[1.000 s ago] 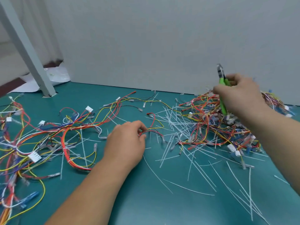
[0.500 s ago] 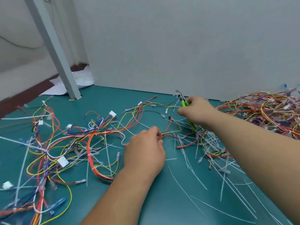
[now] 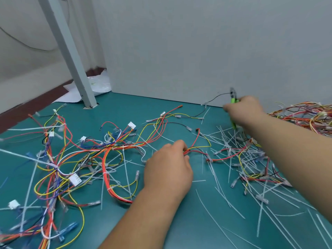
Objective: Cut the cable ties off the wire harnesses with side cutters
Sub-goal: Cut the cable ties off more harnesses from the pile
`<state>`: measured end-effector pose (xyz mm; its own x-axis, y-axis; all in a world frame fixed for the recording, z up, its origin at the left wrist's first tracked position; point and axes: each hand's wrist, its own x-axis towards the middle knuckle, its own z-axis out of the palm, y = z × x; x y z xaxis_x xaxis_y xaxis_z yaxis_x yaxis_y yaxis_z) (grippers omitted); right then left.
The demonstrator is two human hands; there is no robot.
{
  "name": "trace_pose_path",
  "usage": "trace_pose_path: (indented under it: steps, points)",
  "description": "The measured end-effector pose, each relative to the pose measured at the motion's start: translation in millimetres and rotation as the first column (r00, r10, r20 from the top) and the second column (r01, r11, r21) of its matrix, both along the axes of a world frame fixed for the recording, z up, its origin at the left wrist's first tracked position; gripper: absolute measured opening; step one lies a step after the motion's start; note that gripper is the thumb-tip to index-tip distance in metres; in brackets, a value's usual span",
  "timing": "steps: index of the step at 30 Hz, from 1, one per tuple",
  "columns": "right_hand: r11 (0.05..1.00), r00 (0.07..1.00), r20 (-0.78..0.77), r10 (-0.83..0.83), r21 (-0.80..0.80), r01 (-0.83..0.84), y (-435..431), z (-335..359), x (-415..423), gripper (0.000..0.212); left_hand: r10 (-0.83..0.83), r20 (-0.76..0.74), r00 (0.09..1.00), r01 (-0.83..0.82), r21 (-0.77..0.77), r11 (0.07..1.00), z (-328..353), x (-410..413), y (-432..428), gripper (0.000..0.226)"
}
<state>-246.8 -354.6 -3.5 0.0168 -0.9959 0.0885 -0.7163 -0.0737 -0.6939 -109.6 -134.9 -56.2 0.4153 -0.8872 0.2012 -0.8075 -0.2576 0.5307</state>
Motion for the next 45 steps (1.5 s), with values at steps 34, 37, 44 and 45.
trace_pose_path:
  steps: [34, 37, 44, 45]
  points:
    - [0.939, 0.078, 0.989, 0.125, -0.092, -0.332, 168.8, -17.7, -43.6, 0.055, 0.169, 0.167, 0.971, -0.127, -0.236, 0.963, 26.2, 30.7, 10.6, 0.035]
    - [0.9, 0.094, 0.985, 0.148, -0.094, -0.426, 173.2, -21.2, -39.8, 0.066, 0.16, 0.091, 0.983, -0.127, -0.293, 0.947, 27.1, 28.8, 10.4, 0.048]
    - [0.641, 0.283, 0.85, 0.444, -0.082, -0.763, 196.3, -28.8, -14.9, 0.073, 0.076, 0.231, 0.97, 0.01, -0.352, 0.936, 33.6, 5.0, 10.6, 0.028]
    - [0.644, 0.287, 0.849, 0.444, -0.079, -0.761, 197.5, -28.5, -11.0, 0.073, 0.033, 0.245, 0.969, 0.057, -0.354, 0.934, 32.5, 2.1, 10.4, 0.025]
